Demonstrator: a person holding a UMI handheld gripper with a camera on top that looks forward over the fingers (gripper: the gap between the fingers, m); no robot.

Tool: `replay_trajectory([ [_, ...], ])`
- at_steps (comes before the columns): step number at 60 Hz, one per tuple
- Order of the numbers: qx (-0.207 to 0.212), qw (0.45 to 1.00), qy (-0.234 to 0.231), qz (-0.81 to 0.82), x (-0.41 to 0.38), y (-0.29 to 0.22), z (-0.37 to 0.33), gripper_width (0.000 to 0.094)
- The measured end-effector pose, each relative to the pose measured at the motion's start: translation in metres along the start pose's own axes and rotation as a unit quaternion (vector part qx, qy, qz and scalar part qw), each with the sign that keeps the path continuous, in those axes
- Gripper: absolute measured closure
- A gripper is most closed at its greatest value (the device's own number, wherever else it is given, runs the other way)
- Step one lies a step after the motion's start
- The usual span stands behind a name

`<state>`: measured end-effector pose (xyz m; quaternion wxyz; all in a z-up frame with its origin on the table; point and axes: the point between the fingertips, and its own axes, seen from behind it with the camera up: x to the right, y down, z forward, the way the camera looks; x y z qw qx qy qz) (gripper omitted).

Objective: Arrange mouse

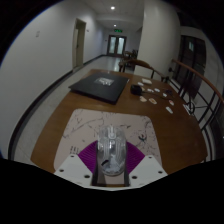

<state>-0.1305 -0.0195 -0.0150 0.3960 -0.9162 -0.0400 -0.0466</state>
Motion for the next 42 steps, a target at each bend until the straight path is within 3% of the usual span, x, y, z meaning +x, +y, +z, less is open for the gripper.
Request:
replay_trajectory([
  [8,0.018,0.999,-0.015,0.028,-0.003,0.001,0.002,0.0578],
  [13,0.013,0.999,-0.016,0.033,-0.002,0.003,0.000,0.0442],
  [20,0.011,0.998,-0.035,0.057,-0.007,0.008,-0.030,0.0074],
  [25,0.024,0.997,-0.044,0.065,-0.014,0.013,-0.071,0.0081],
  [36,0.043,0.998,0.011,0.041,0.003,0.037,-0.157,0.0075],
  [42,0.056,0.997,0.011,0.046,-0.001,0.043,-0.184,0.0077],
])
